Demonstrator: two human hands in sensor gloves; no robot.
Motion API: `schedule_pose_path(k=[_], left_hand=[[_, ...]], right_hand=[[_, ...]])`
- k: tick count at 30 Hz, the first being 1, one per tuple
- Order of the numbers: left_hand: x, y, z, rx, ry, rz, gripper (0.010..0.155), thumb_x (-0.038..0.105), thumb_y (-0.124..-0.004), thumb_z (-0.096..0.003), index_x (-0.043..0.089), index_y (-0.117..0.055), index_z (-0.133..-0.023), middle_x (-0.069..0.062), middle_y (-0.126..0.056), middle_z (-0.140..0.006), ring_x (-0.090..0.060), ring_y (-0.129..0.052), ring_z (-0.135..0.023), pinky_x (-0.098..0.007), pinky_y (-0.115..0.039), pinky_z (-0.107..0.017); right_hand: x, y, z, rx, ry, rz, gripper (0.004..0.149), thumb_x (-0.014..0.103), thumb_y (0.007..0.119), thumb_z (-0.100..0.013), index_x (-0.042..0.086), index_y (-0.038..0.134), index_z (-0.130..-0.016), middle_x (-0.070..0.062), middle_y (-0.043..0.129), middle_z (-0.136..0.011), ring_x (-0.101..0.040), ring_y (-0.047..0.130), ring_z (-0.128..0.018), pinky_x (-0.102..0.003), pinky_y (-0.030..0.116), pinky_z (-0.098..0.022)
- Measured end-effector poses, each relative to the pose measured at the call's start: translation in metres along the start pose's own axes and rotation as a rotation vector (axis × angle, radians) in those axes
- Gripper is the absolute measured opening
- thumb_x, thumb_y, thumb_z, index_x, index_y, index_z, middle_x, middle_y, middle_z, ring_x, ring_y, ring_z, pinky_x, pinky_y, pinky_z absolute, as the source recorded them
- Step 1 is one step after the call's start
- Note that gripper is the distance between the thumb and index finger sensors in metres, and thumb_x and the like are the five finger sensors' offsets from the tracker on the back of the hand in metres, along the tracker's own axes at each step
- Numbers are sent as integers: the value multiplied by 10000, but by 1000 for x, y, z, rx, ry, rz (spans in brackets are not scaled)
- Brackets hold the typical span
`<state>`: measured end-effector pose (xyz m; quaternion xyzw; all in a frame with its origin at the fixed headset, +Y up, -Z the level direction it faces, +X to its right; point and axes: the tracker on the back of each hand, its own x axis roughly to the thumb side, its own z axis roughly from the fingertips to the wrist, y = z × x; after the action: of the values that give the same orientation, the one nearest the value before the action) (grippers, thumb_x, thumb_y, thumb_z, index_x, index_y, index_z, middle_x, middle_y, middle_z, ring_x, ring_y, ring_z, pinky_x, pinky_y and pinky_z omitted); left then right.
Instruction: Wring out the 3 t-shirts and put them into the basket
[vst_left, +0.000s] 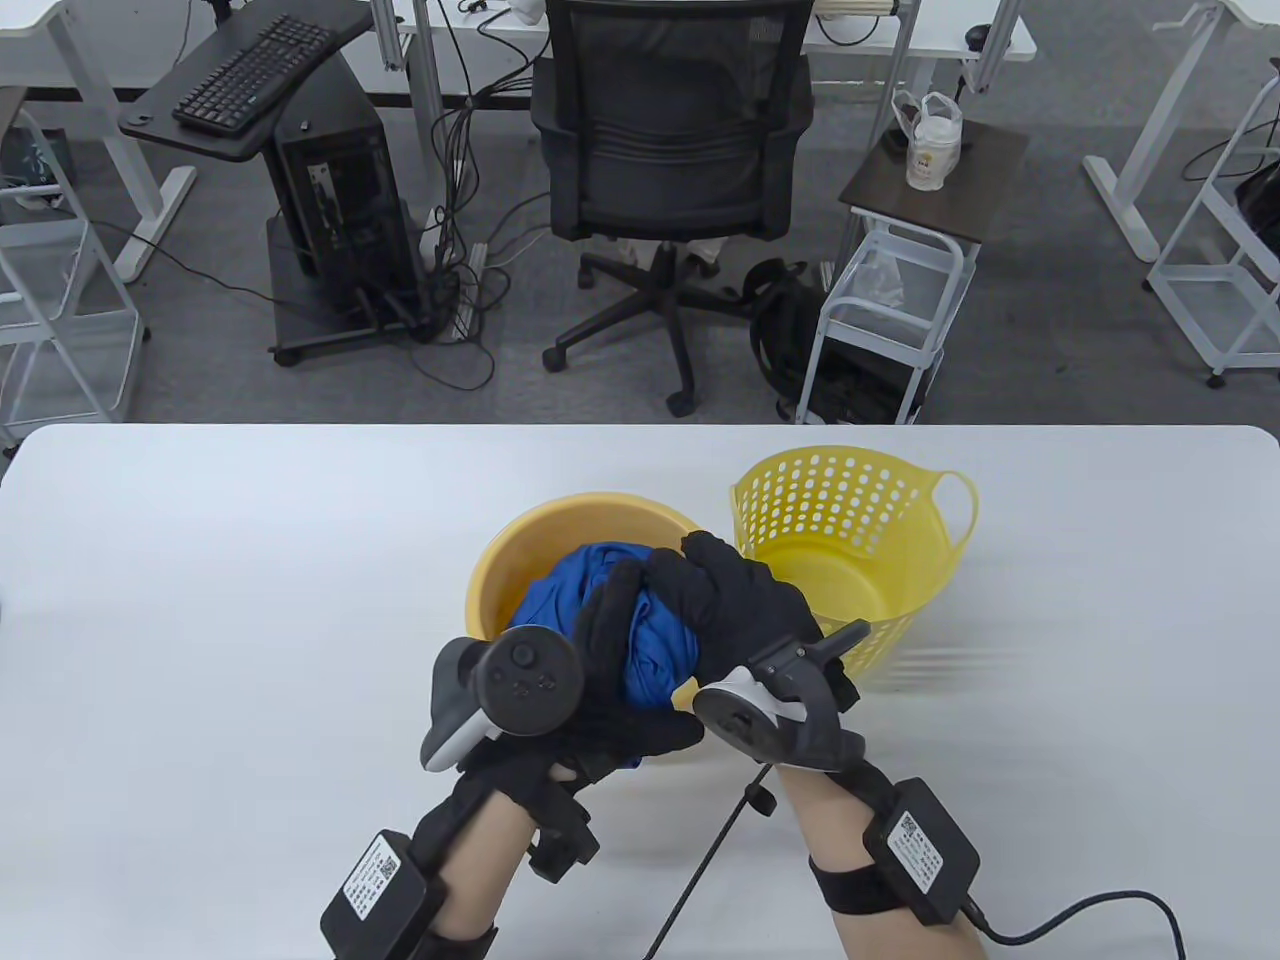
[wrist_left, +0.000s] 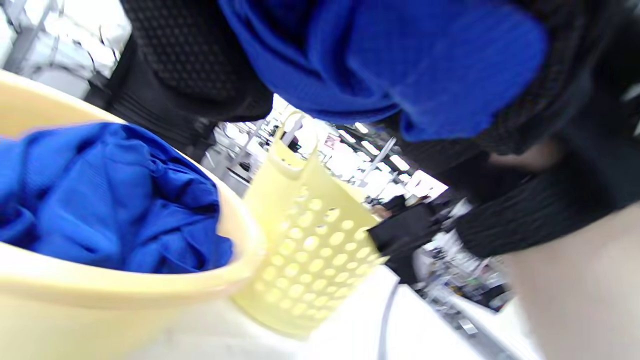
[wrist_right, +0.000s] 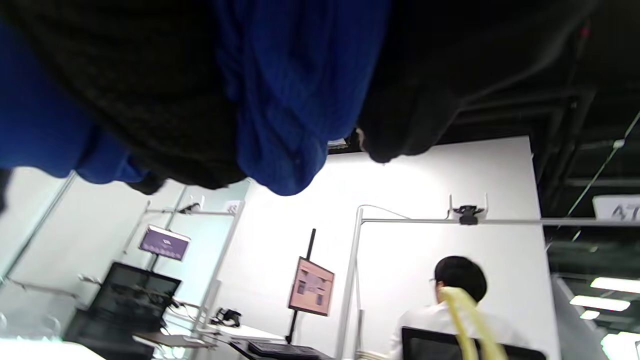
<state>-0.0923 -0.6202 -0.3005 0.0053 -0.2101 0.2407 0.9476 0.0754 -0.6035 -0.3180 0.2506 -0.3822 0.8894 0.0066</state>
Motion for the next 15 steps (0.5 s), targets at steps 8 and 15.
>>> schedule_pose_path(k=[8, 15], left_hand=[[-18, -16, -7, 174, -21, -198, 1095, 522, -1036, -435, 342, -221, -1144, -66, -617, -1203, -309, -957, -796, -377, -921, -459], [-15, -11, -6, 175, -137, -190, 1058, 524, -1033, -427, 340, -279, -1146, -90, -641, -1177, -295, -965, -776, -368, -920, -443]], right_hand=[[-10, 15, -3, 180, -75, -177, 803, 365, 1093, -339, 203, 630, -975, -180, 913, -786, -417, 1007, -395, -461, 908, -206], [-25, 14, -4, 229, -131, -384, 790, 314, 1082, -338, 110, 601, -930, -127, 837, -942, -454, 919, -849, -679, 777, -598]])
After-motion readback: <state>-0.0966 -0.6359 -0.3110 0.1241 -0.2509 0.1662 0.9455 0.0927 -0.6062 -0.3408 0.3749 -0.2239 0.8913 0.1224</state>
